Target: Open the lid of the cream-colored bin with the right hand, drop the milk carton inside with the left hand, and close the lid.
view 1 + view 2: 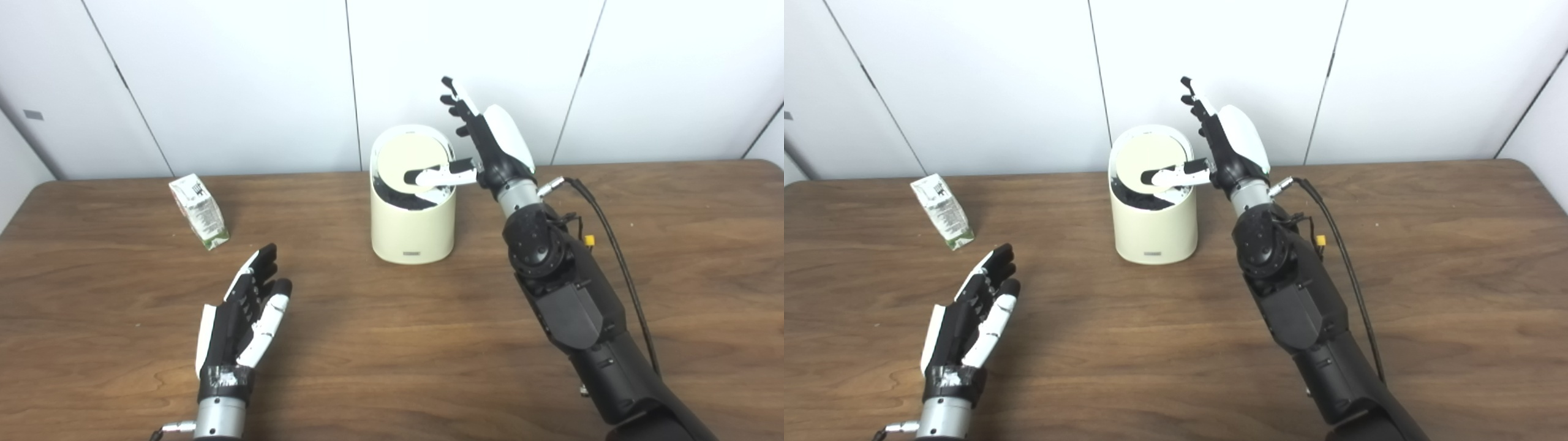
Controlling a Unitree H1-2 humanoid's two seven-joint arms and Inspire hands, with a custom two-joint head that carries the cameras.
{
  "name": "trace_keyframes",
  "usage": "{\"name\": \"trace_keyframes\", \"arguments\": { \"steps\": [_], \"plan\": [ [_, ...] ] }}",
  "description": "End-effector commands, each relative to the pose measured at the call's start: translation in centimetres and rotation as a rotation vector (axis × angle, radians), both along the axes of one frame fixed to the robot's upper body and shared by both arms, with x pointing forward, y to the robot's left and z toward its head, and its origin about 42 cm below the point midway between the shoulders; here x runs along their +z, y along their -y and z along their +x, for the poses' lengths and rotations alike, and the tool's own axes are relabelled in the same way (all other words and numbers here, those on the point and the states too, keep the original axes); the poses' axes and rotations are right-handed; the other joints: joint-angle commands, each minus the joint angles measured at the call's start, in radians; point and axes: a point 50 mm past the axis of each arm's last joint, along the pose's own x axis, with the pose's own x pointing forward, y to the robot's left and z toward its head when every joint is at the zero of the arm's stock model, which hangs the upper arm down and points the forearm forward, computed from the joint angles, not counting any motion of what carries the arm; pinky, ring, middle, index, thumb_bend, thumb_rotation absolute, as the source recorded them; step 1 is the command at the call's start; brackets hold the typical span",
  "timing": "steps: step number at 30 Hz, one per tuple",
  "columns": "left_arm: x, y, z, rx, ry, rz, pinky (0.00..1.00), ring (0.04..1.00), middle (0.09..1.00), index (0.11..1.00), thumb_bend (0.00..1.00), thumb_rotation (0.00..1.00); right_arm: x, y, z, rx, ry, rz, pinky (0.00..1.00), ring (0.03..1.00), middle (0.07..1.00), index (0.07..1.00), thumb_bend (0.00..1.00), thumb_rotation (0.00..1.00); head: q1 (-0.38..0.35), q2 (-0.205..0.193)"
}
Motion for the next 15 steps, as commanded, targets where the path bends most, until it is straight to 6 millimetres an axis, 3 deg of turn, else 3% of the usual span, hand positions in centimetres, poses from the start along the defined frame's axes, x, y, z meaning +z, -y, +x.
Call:
{"name": "trace_keyframes", "arguments": {
  "steps": [1, 7, 15],
  "plan": [
    [1.27, 0.33, 0.42, -0.004, 0.067, -0.001, 0.91, 0.918, 0.915, 0.917, 0.51, 0.58, 2.36, -0.24, 0.42, 0.017, 0.091, -0.043, 0.79, 0.882, 0.896, 0.964, 0.92, 0.27, 0.001, 0.001],
    [1.44, 0.30, 0.43, -0.003, 0.069, 0.007, 0.95, 0.936, 0.925, 0.922, 0.49, 0.58, 2.35, -0.59, -0.11, 0.014, 0.119, -0.094, 0.78, 0.883, 0.896, 0.974, 0.90, 0.26, -0.002, 0.002],
    [1.70, 0.55, 0.57, 0.005, 0.088, 0.009, 0.92, 0.922, 0.911, 0.911, 0.50, 0.55, 2.36, -0.63, -0.29, 0.008, 0.182, -0.187, 0.76, 0.886, 0.898, 0.979, 0.91, 0.21, -0.003, 0.003]
  ]
}}
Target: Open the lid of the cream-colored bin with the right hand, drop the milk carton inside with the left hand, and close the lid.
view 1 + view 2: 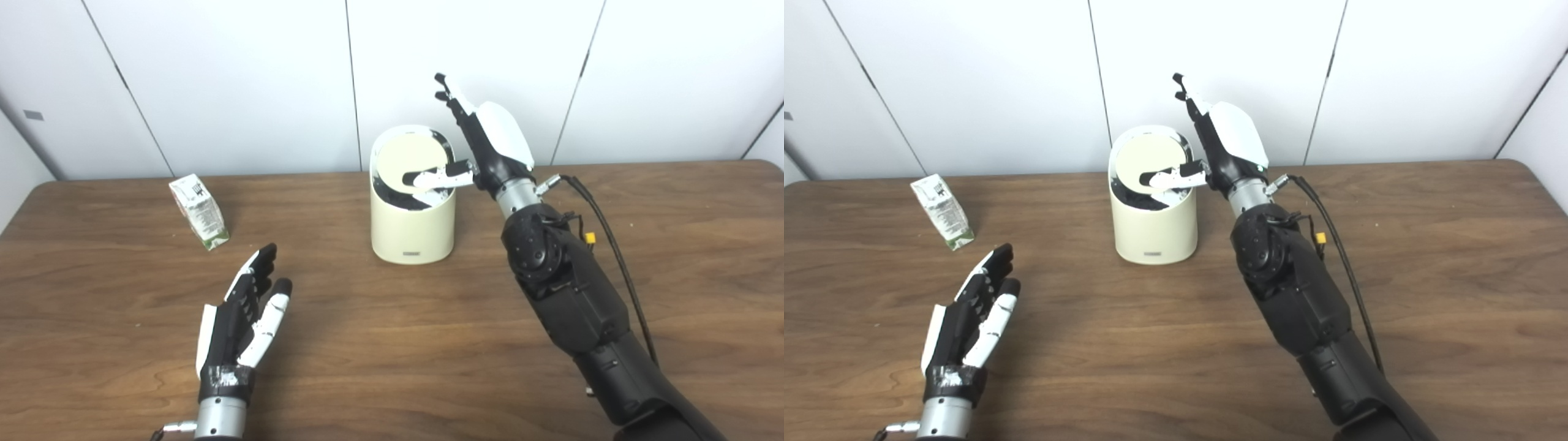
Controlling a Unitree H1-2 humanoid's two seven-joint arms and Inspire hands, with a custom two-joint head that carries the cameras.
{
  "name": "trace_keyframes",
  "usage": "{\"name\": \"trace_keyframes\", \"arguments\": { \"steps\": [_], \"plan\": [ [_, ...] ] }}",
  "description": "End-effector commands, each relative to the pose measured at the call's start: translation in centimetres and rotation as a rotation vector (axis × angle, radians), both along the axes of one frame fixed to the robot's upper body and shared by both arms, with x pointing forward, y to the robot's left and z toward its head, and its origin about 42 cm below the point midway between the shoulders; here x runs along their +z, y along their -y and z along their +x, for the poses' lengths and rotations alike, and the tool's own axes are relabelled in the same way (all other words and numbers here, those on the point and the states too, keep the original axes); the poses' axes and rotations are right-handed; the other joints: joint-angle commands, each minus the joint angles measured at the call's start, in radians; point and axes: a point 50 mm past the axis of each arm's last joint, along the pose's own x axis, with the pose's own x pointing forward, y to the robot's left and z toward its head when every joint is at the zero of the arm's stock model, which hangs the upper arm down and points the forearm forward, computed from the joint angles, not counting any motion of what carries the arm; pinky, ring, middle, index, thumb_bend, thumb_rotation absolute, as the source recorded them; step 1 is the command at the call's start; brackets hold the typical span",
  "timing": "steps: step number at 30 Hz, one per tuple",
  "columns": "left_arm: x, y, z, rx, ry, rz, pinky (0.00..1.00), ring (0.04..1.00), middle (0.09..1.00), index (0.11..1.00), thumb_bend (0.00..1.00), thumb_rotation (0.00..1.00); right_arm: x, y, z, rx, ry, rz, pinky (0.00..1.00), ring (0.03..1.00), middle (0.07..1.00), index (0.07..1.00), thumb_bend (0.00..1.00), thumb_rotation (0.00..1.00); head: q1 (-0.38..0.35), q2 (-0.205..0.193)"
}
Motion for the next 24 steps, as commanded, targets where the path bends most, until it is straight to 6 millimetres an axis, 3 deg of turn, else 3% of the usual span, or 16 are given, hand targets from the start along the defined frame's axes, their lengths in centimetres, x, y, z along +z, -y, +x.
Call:
{"name": "trace_keyframes", "arguments": {
  "steps": [1, 7, 13, 17, 22, 24],
  "plan": [
    [1.65, 0.48, 0.55, -0.001, 0.088, 0.007, 0.91, 0.920, 0.908, 0.909, 0.50, 0.55, 1.86, -0.12, 0.31, 0.007, 0.097, -0.076, 0.75, 0.885, 0.899, 0.977, 0.93, 0.20, 0.002, 0.000],
    [1.77, 0.69, 0.73, -0.015, 0.103, -0.002, 0.91, 0.922, 0.912, 0.917, 0.51, 0.54, 2.33, 0.14, 0.45, 0.015, 0.159, -0.164, 0.85, 0.909, 0.904, 0.972, 0.98, 0.13, 0.011, 0.000],
    [2.00, 0.76, 0.67, -0.008, 0.102, 0.003, 0.89, 0.915, 0.909, 0.914, 0.51, 0.53, 1.93, 0.25, 0.28, 0.013, 0.145, -0.148, 0.82, 0.900, 0.895, 0.964, 0.98, 0.14, 0.012, -0.001],
    [1.87, 0.62, 0.63, -0.007, 0.102, 0.008, 0.89, 0.914, 0.910, 0.918, 0.52, 0.53, 1.83, 0.39, 0.05, 0.005, 0.094, -0.046, 0.82, 0.899, 0.894, 0.966, 0.95, 0.17, 0.010, 0.000],
    [1.81, 0.62, 0.55, -0.007, 0.095, 0.017, 0.90, 0.913, 0.909, 0.915, 0.52, 0.55, 1.53, 0.74, -0.05, 0.013, -0.047, 0.296, 0.79, 0.879, 0.879, 0.941, 0.76, 0.32, 0.010, -0.001],
    [1.77, 0.59, 0.56, -0.013, 0.094, 0.010, 0.90, 0.920, 0.914, 0.919, 0.51, 0.54, 1.64, 0.88, -0.34, 0.009, -0.117, 0.405, 0.72, 0.834, 0.864, 0.923, 0.65, 0.49, 0.009, -0.001]
  ]
}}
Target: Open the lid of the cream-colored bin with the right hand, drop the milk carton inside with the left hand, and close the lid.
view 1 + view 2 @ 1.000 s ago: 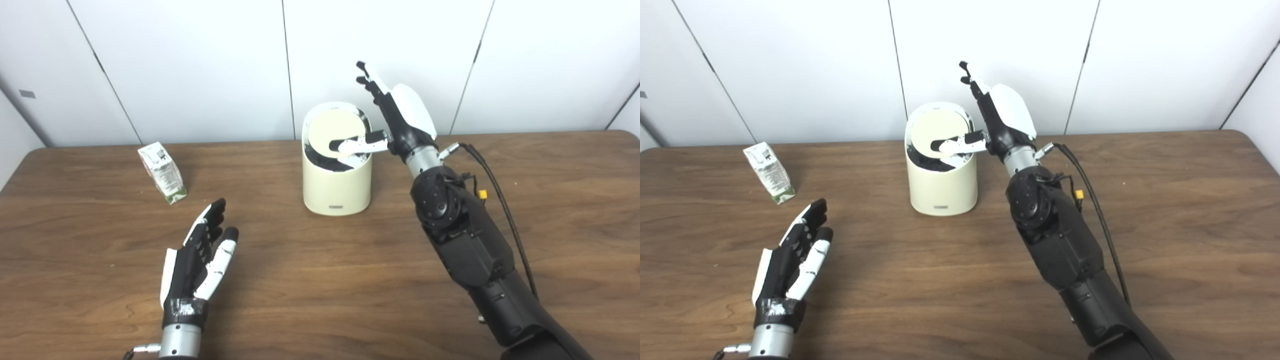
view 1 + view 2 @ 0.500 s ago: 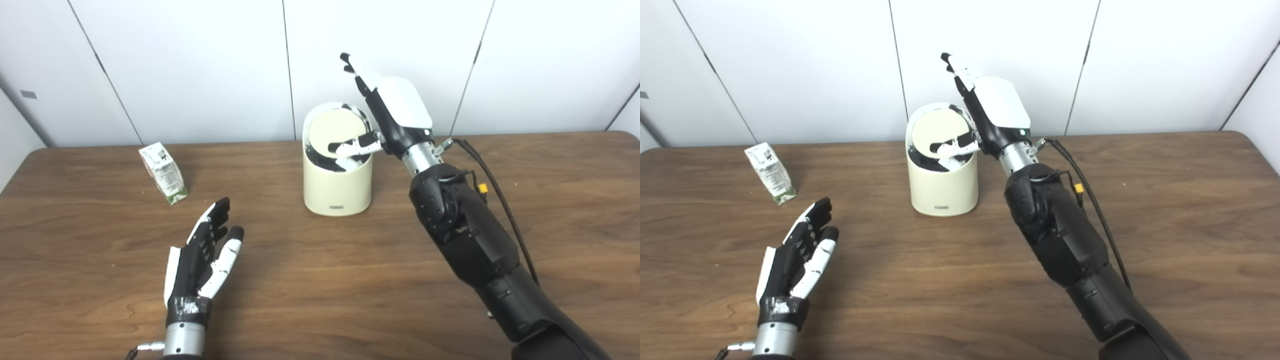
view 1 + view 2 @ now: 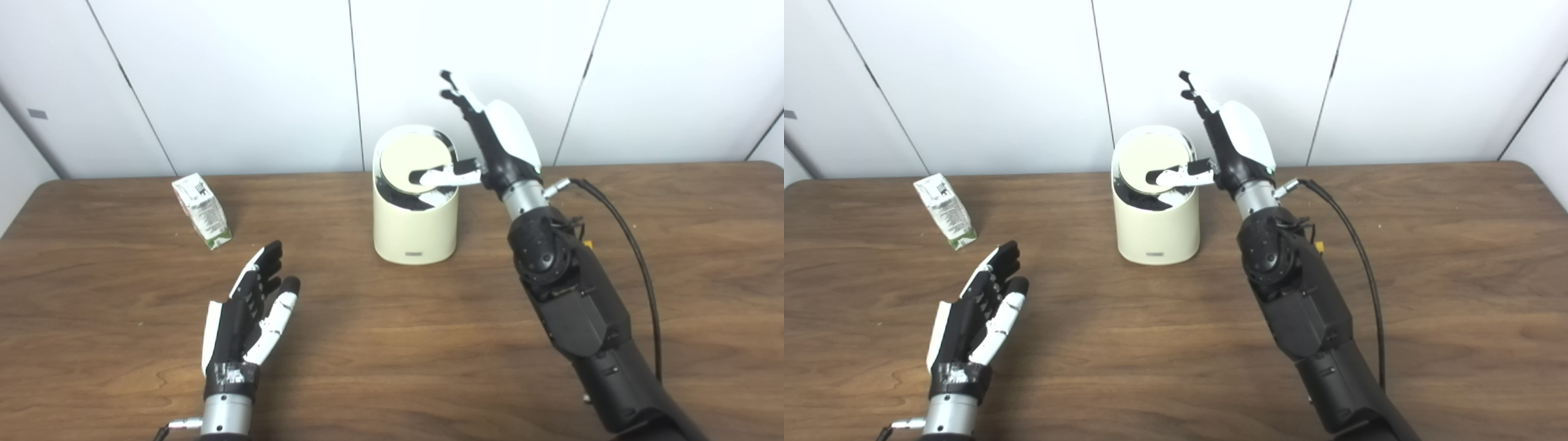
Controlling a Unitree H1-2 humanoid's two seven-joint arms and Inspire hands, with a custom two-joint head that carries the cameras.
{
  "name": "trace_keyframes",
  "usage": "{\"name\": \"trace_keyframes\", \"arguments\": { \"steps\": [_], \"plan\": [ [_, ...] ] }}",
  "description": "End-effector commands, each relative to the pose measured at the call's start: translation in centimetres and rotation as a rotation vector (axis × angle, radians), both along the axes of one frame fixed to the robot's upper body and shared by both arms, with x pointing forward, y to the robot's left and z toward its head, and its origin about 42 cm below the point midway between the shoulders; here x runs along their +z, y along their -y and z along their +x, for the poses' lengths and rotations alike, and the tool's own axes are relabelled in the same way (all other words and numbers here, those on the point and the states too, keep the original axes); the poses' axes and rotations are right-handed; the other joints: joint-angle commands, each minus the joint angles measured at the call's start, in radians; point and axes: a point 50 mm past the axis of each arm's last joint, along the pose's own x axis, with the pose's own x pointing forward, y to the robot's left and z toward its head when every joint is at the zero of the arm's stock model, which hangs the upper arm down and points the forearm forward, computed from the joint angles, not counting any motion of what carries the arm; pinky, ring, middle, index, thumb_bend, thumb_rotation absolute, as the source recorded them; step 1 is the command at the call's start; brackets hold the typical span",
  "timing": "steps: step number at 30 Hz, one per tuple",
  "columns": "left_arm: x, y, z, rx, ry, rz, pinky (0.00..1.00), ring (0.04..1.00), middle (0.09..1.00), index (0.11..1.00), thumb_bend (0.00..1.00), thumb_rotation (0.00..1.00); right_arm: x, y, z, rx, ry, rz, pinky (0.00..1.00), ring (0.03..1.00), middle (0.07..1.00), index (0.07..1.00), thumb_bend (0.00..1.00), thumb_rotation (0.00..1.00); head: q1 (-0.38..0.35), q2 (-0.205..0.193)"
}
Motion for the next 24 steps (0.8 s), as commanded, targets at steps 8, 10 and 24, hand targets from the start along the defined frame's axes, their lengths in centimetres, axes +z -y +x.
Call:
{"name": "trace_keyframes", "arguments": {
  "steps": [8, 10, 24],
  "plan": [
    [1.6, 0.2, 0.5, -0.011, 0.081, -0.004, 0.91, 0.920, 0.915, 0.917, 0.50, 0.53, 3.3, 0.8, -1.2, 0.129, -0.147, 0.631, 0.90, 0.927, 0.918, 0.934, 0.55, 0.94, -0.007, 0.001],
    [1.6, 0.2, 0.4, -0.014, 0.082, -0.004, 0.90, 0.916, 0.915, 0.917, 0.50, 0.52, 3.2, 1.6, -2.1, 0.131, -0.131, 0.672, 0.89, 0.927, 0.920, 0.912, 0.57, 0.99, -0.007, 0.001],
    [1.6, -0.4, 0.7, -0.015, 0.082, 0.004, 0.90, 0.919, 0.916, 0.922, 0.49, 0.53, -1.7, 6.8, -10.4, 0.081, -0.133, 0.674, 0.98, 0.962, 0.930, 0.898, 0.60, 1.00, -0.023, 0.000]
  ]
}}
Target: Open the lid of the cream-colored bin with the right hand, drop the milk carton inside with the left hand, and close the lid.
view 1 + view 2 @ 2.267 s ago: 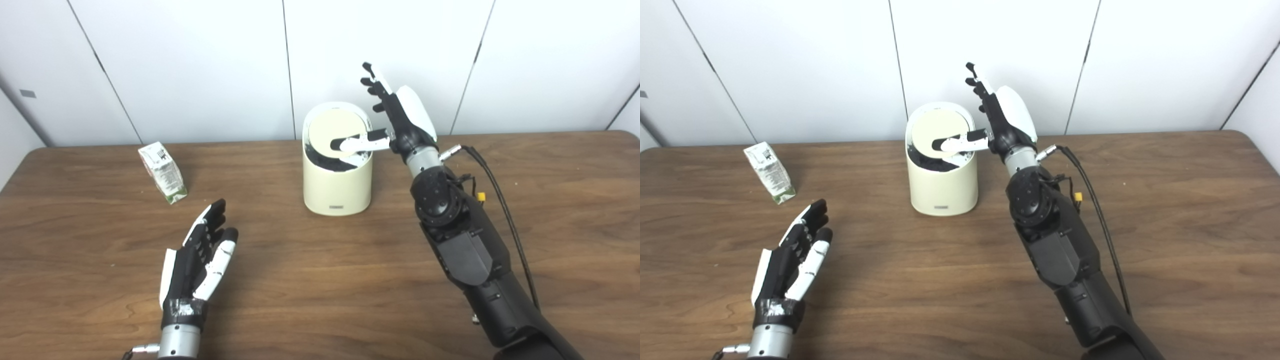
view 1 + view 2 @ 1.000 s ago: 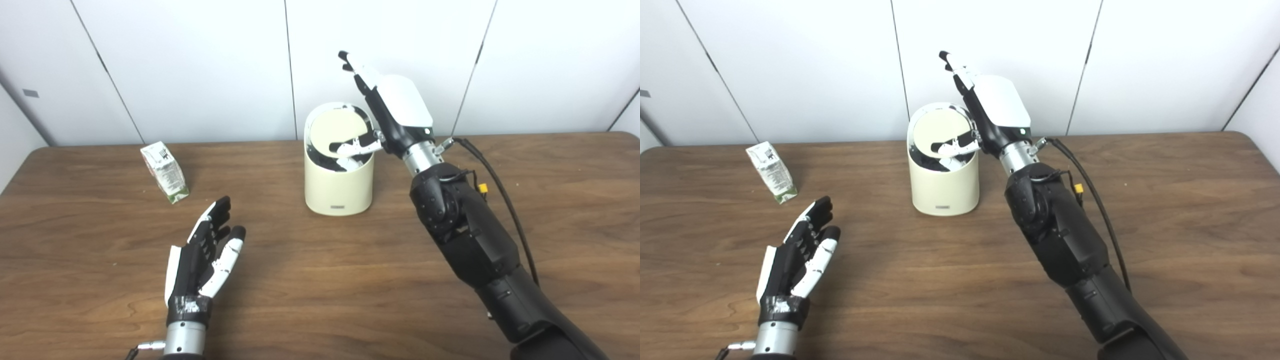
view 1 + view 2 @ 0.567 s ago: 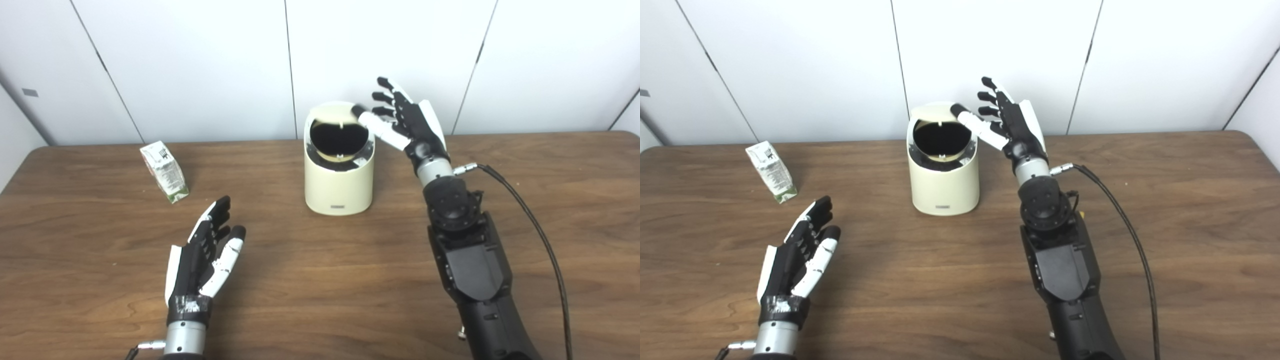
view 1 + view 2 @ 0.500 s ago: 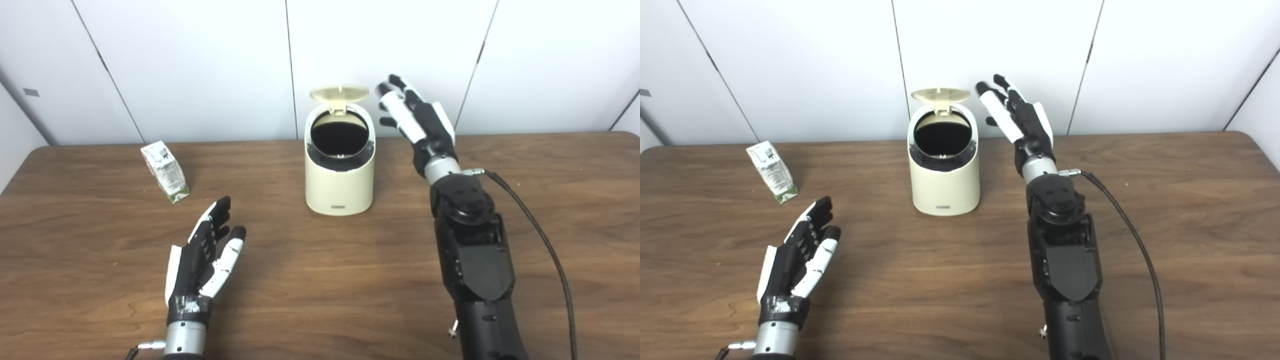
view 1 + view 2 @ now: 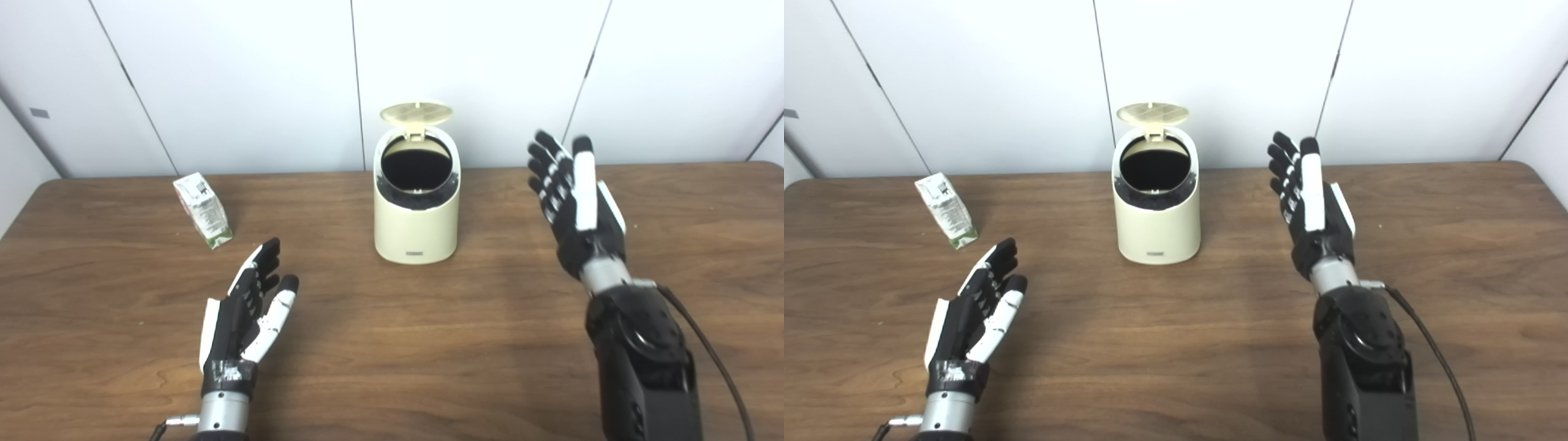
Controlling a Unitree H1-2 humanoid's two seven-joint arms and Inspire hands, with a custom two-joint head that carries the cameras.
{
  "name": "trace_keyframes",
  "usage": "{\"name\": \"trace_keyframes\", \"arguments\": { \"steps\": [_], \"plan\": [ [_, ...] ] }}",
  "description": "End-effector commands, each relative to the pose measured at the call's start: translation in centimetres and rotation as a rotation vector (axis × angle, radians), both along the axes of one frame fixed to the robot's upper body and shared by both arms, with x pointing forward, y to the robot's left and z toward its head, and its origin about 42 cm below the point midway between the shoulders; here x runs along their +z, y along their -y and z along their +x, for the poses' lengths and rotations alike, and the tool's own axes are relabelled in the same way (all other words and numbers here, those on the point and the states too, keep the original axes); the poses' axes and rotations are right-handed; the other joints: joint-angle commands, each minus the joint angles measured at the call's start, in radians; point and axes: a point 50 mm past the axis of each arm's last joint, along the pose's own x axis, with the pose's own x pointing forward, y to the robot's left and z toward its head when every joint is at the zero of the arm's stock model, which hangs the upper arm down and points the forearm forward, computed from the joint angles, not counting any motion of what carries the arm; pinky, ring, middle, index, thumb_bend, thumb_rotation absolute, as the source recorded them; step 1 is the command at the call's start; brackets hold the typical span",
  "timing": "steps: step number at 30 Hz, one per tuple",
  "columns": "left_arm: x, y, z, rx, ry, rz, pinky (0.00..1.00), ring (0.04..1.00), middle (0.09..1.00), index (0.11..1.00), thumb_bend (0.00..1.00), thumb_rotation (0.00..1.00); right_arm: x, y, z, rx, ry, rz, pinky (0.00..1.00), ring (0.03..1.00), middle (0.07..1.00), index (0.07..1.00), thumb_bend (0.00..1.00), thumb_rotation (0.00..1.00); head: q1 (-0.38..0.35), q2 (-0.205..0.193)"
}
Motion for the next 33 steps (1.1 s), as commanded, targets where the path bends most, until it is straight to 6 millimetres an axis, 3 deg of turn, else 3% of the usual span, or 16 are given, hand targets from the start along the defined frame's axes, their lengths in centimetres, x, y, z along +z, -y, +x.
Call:
{"name": "trace_keyframes", "arguments": {
  "steps": [1, 7, 12, 14, 17, 25, 28, 33],
  "plan": [
    [1.4, 0.0, 0.5, -0.009, 0.076, 0.006, 0.90, 0.920, 0.917, 0.922, 0.49, 0.53, 1.8, -0.3, -0.7, 0.032, 0.092, -0.033, 0.98, 0.965, 0.932, 0.901, 0.60, 1.00, 0.000, 0.002],
    [1.4, -0.5, 0.5, -0.004, 0.076, -0.003, 0.90, 0.921, 0.921, 0.921, 0.50, 0.52, -0.6, -0.2, -4.3, 0.014, 0.088, -0.127, 0.97, 0.966, 0.937, 0.913, 0.64, 1.00, 0.003, 0.000],
    [1.9, -1.4, 0.6, 0.017, 0.090, 0.009, 0.94, 0.936, 0.918, 0.915, 0.49, 0.48, -1.6, -0.9, -5.5, -0.003, 0.125, -0.175, 0.95, 0.957, 0.931, 0.923, 0.67, 1.00, 0.003, -0.002],
    [2.1, -1.9, 0.8, 0.046, 0.103, 0.006, 0.90, 0.911, 0.901, 0.907, 0.52, 0.41, -2.0, -0.9, -5.8, -0.010, 0.139, -0.197, 0.94, 0.948, 0.926, 0.925, 0.68, 1.00, 0.010, -0.004],
    [2.4, -2.6, 0.9, 0.096, 0.104, 0.030, 0.89, 0.895, 0.890, 0.896, 0.56, 0.39, -2.5, -0.8, -6.2, -0.013, 0.145, -0.212, 0.94, 0.946, 0.926, 0.933, 0.65, 1.00, 0.030, -0.006],
    [4.8, -4.6, 1.6, 0.206, 0.203, 0.149, 0.87, 0.865, 0.882, 0.891, 0.76, 0.36, -4.6, 1.8, -6.5, -0.009, 0.130, -0.199, 0.97, 0.971, 0.957, 0.966, 0.61, 1.00, 0.237, -0.049],
    [5.9, -5.4, 2.1, 0.233, 0.237, 0.171, 0.84, 0.873, 0.903, 0.901, 0.85, 0.27, -5.0, 2.4, -6.7, -0.003, 0.125, -0.173, 0.97, 0.974, 0.956, 0.966, 0.62, 1.00, 0.279, -0.073],
    [8.0, -7.0, 3.1, 0.309, 0.264, 0.252, 0.84, 0.916, 0.953, 0.945, 0.94, 0.23, -4.8, 2.5, -7.5, 0.015, 0.109, -0.128, 0.96, 0.962, 0.939, 0.951, 0.61, 1.00, 0.338, -0.103]
  ]
}}
